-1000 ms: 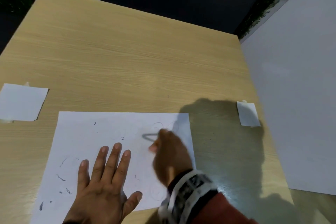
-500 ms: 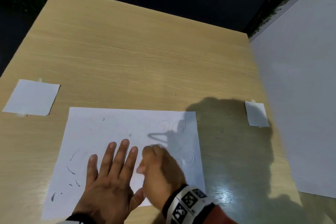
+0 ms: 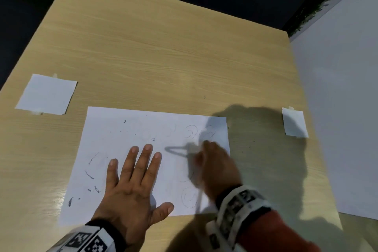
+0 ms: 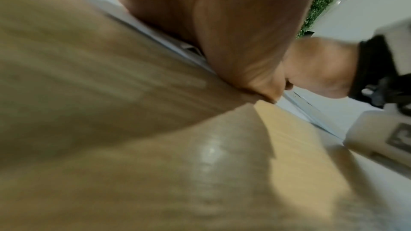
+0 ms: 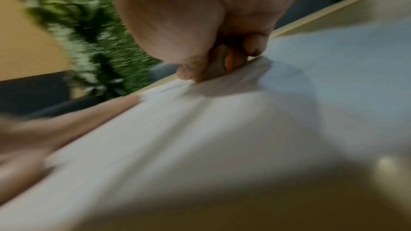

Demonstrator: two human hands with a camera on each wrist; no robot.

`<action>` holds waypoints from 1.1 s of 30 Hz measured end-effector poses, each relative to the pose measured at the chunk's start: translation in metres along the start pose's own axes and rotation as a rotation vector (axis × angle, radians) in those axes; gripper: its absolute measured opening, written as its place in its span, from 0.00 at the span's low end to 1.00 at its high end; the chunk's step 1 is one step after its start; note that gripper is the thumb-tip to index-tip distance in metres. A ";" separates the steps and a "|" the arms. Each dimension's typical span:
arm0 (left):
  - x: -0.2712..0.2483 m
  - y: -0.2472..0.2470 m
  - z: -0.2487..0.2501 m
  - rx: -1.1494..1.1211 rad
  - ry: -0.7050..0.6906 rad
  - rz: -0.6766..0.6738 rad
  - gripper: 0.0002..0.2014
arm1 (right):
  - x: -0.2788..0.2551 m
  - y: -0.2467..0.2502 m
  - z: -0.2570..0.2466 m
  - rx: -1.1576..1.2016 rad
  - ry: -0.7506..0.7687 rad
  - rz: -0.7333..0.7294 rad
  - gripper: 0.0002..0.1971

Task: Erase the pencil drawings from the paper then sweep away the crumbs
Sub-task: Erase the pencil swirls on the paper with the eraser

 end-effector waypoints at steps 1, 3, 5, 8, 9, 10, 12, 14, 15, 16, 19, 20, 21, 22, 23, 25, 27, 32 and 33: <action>0.000 0.001 -0.001 0.001 0.003 -0.003 0.49 | 0.006 0.015 0.013 -0.035 -0.063 0.072 0.03; -0.001 0.001 0.000 -0.007 0.009 -0.021 0.50 | 0.001 0.014 0.009 -0.039 -0.074 0.120 0.05; 0.000 0.000 0.001 -0.014 0.000 -0.029 0.51 | -0.026 -0.017 -0.034 0.124 0.021 -0.012 0.06; 0.000 0.001 0.001 -0.018 -0.012 -0.018 0.51 | -0.052 -0.044 -0.060 0.176 0.213 -0.139 0.05; 0.001 0.000 0.001 -0.011 -0.014 -0.038 0.54 | -0.042 -0.036 -0.044 0.192 0.169 -0.100 0.02; 0.001 -0.001 0.000 -0.001 -0.019 -0.066 0.57 | -0.029 -0.027 -0.018 0.126 0.082 -0.038 0.04; 0.002 -0.001 -0.001 0.009 -0.021 -0.083 0.59 | -0.011 0.002 0.023 -0.079 -0.025 0.095 0.08; 0.001 -0.001 -0.001 0.005 -0.012 -0.100 0.60 | -0.010 0.011 0.035 -0.108 -0.080 0.161 0.07; 0.001 -0.002 0.000 0.001 -0.010 -0.106 0.60 | -0.017 0.006 0.025 -0.061 -0.042 0.167 0.07; 0.001 -0.002 0.000 -0.001 -0.008 -0.102 0.59 | -0.030 -0.005 0.005 0.024 0.022 0.133 0.07; 0.000 -0.001 0.001 -0.010 -0.005 -0.077 0.55 | -0.068 -0.041 -0.045 0.132 0.244 -0.094 0.05; 0.000 -0.001 0.002 -0.010 -0.005 -0.067 0.55 | -0.069 -0.043 -0.044 0.111 0.267 -0.103 0.07; 0.001 -0.002 0.001 -0.010 -0.007 -0.069 0.56 | -0.062 -0.041 -0.032 0.089 0.238 -0.055 0.08; 0.001 -0.002 0.000 -0.011 -0.008 -0.078 0.58 | -0.052 -0.031 -0.017 0.050 0.157 -0.006 0.06; 0.001 -0.002 0.001 -0.010 -0.011 -0.080 0.59 | -0.043 -0.020 0.000 0.014 0.082 0.056 0.04; 0.002 -0.002 0.000 -0.004 -0.009 -0.079 0.60 | -0.029 0.000 0.031 -0.005 -0.093 0.104 0.08; 0.002 0.000 -0.001 -0.006 0.007 -0.081 0.58 | -0.027 0.007 0.035 0.024 -0.117 0.127 0.10; 0.001 0.005 0.005 -0.047 0.062 -0.002 0.41 | -0.055 -0.034 -0.040 0.014 0.170 0.119 0.23; 0.001 0.005 0.004 -0.044 0.070 0.005 0.41 | -0.058 -0.037 -0.047 -0.019 0.178 0.145 0.26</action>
Point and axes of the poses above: each hand's wrist, its own x-axis towards the middle knuckle, its own y-axis out of the back of the hand, z = x × y, the point moved 6 cm from there along x, towards the middle knuckle, and after that the axes turned 2 degrees about z, right-handed, at the moved point
